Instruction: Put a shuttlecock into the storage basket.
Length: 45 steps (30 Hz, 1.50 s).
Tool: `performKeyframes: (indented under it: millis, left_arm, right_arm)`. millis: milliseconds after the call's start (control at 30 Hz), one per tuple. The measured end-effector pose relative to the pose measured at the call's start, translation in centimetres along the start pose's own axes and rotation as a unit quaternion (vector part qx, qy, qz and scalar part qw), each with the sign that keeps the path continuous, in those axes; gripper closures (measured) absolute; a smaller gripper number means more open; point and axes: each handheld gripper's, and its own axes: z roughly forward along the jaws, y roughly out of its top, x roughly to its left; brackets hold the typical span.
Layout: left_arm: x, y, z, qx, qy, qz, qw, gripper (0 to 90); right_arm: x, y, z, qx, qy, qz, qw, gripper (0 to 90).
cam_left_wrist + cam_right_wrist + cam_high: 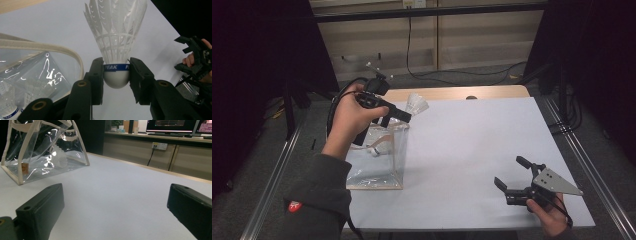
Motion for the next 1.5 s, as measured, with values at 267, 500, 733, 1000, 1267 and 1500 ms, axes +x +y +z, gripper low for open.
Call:
performKeyframes:
  millis: [267,500,733,1000,1267,1500]
  left_arm:
    - [0.6,-0.3,-0.5,-0.001,0.007,-0.004,1.0,65.3]
    - [1.2,-0.5,-1.0,-0.005,0.014,-0.008,0.9999,65.3]
    - [1.6,-0.7,-1.7,-0.01,0.022,-0.014,0.9996,65.3]
    - [2.2,-0.9,-2.2,-0.014,0.03,-0.014,0.9994,65.2]
    - [2.7,-1.1,-2.4,-0.016,0.037,-0.016,0.9991,65.2]
    - [3.1,-1.2,-2.5,-0.018,0.043,-0.023,0.9987,65.2]
  right_arm:
    - [0.0,0.0,0.1,-0.002,0.0,0.002,1.0,1.0]
    - [0.0,0.0,0.1,-0.001,0.0,0.001,1.0,1.0]
    - [0.1,0.1,0.1,0.0,0.002,-0.001,1.0,0.9]
    - [0.3,0.1,0.1,-0.002,0.002,0.004,1.0,0.9]
    - [0.3,0.1,0.1,-0.002,0.002,0.002,1.0,0.9]
    - [0.3,0.1,0.1,-0.002,0.002,0.004,1.0,1.0]
